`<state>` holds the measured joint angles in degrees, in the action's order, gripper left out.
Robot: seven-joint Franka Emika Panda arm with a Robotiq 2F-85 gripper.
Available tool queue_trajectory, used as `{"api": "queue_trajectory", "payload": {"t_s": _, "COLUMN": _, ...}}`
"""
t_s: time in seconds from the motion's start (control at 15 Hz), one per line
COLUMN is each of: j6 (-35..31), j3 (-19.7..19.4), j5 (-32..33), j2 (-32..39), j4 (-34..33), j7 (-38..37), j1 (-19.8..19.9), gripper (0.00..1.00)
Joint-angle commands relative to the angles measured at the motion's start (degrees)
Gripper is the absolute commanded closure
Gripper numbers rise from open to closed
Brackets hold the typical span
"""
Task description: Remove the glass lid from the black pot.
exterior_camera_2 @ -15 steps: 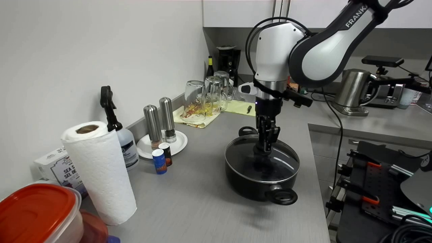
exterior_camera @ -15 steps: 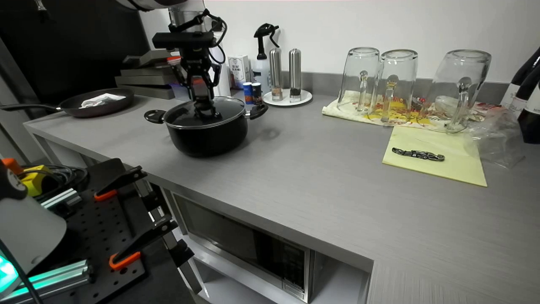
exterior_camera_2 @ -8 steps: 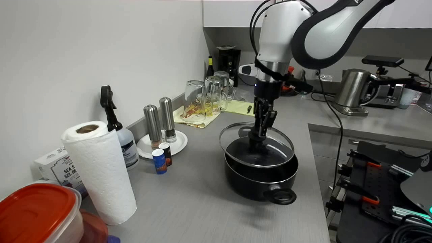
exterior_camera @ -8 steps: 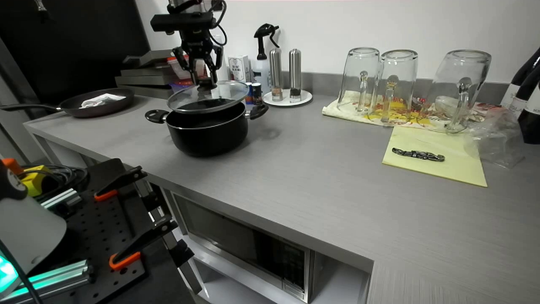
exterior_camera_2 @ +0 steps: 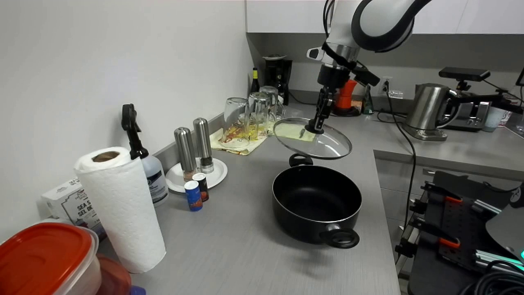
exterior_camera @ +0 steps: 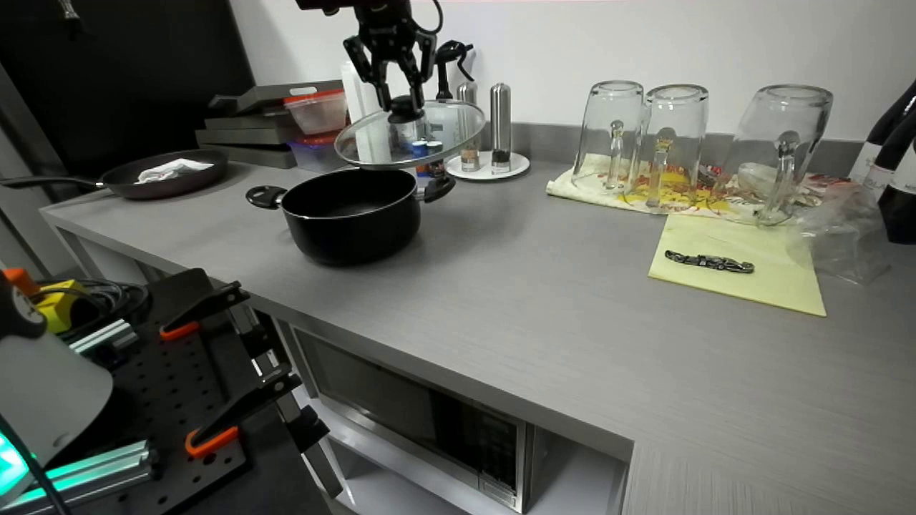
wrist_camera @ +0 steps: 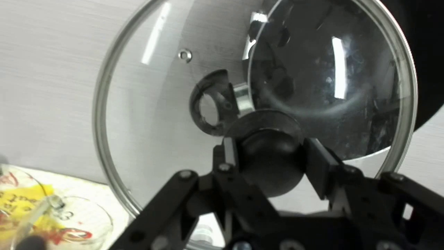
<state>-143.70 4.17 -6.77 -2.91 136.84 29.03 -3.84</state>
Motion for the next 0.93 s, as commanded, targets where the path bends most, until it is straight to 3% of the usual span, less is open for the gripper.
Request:
{"api": "queue_trajectory", "payload": {"t_s": 0.0, "j6": 0.81, "j3": -4.82, "j5": -3.92, "j2": 0.64, "j4": -2.27, "j7": 2.30, "j1": 3.22, "gripper": 0.75}}
{"api": "queue_trajectory", "payload": {"t_s": 0.47, "j6": -1.91, "j3": -10.16, "j5": -7.51, "j2": 7.90, "j4": -5.30, "j7": 0.71, "j1": 9.85, "gripper": 0.75}}
{"api": "queue_trajectory", "payload": {"t_s": 0.87, "j6": -6.93, "j3": -7.64, "j5": -14.37, "j2": 17.90, "j4": -6.33, "j7": 1.33, "j1": 14.58, "gripper": 0.75}}
